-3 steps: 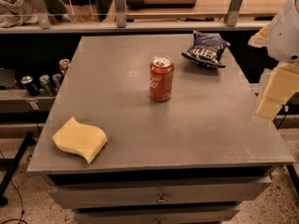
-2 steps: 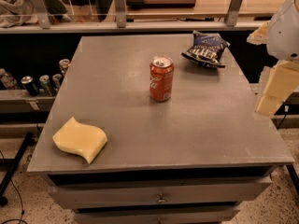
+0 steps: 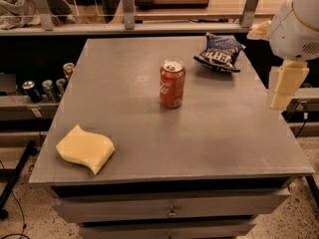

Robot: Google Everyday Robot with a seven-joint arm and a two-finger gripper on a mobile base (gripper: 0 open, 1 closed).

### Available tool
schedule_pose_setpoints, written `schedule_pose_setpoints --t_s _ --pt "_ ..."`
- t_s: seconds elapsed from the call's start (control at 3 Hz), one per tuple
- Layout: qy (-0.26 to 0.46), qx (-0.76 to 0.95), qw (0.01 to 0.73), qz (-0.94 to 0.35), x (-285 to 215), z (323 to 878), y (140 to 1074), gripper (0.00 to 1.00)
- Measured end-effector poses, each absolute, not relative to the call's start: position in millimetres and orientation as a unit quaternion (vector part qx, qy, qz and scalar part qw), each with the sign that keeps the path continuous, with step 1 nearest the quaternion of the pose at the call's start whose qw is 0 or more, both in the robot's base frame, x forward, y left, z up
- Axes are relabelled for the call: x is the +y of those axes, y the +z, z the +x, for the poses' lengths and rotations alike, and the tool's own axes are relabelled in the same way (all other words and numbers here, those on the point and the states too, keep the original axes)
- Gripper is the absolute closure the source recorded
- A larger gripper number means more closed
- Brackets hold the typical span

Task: Move blue chip bag near sponge

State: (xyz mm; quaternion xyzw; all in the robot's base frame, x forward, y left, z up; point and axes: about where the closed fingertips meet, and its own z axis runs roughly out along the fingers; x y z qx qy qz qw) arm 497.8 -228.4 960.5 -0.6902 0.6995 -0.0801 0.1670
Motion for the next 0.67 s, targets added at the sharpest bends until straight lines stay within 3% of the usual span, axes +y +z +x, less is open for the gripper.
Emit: schedule_pose_setpoints --t_s 0.33,0.67 --pt "-0.115 0.649 0.156 -0.735 -241.6 534.5 949.8 0.00" --pt "-0.119 0.636 0.153 -0.747 -242.0 535.5 948.8 0.00"
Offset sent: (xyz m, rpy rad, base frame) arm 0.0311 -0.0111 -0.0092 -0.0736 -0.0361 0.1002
